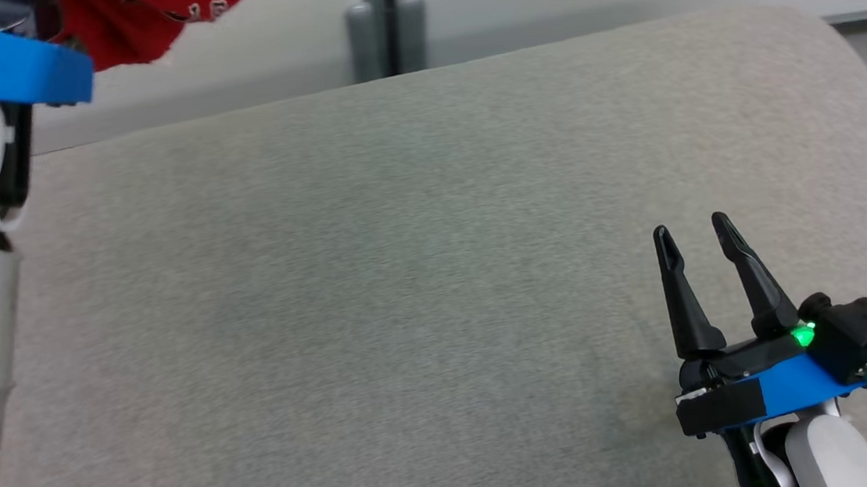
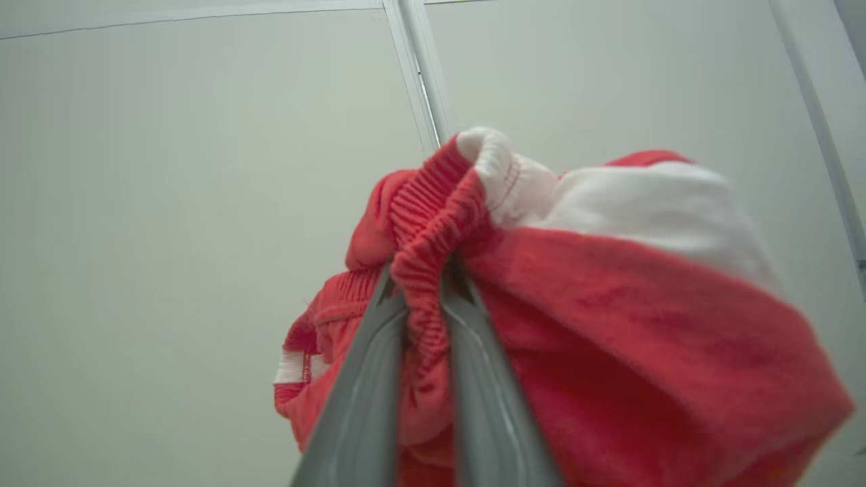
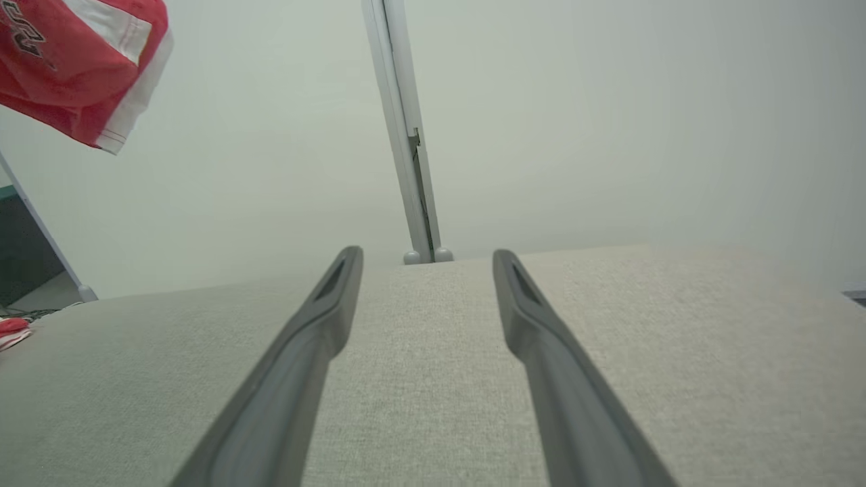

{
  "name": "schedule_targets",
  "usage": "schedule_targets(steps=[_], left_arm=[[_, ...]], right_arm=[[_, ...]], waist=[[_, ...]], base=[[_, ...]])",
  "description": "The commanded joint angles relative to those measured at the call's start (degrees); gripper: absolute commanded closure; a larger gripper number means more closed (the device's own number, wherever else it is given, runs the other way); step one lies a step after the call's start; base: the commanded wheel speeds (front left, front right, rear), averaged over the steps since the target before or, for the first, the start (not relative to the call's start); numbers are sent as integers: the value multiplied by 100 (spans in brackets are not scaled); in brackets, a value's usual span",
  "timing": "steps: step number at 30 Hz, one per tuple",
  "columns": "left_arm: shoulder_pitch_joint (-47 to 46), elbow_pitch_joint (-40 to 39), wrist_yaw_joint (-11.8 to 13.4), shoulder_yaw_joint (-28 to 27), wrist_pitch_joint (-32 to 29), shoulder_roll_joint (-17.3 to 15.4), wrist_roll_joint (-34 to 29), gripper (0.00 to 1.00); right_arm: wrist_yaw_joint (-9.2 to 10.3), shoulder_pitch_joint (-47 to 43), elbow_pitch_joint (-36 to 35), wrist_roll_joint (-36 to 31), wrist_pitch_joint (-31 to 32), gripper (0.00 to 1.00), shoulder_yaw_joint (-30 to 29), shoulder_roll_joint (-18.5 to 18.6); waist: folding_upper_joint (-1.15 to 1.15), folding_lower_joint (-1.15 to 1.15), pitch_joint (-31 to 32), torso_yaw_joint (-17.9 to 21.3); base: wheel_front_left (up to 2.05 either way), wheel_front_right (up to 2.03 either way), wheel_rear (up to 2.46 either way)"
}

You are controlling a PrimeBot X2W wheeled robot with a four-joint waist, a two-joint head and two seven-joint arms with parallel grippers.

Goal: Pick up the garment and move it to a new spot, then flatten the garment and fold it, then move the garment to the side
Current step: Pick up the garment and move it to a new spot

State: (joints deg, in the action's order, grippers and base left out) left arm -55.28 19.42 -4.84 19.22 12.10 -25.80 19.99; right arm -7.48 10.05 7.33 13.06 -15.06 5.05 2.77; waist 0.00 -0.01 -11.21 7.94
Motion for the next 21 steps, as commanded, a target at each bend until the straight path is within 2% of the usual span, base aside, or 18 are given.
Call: schedule_targets(steps=[1, 9, 14, 21], left_arm=[[-69, -257, 54, 82, -120, 96, -20, 100], [-29, -696, 45, 481, -427, 477, 33, 100], [368, -484, -10, 863, -428, 693, 41, 100], [1299, 219, -11, 1215, -171, 910, 168, 100]], right_arm=[[-3, -11, -41, 90, -16, 0, -3, 19], [-3, 167, -149, 312, -11, 0, 143, 18], [-3, 173, -205, 357, -11, 0, 207, 18], [-3, 95, -238, 353, -12, 0, 187, 19]], waist=[[0, 1, -116, 412], [0, 1, -314, 966], [0, 1, -376, 1087], [0, 1, -411, 1112]], base=[[0, 0, 0], [0, 0, 0], [0, 0, 0], [0, 0, 0]])
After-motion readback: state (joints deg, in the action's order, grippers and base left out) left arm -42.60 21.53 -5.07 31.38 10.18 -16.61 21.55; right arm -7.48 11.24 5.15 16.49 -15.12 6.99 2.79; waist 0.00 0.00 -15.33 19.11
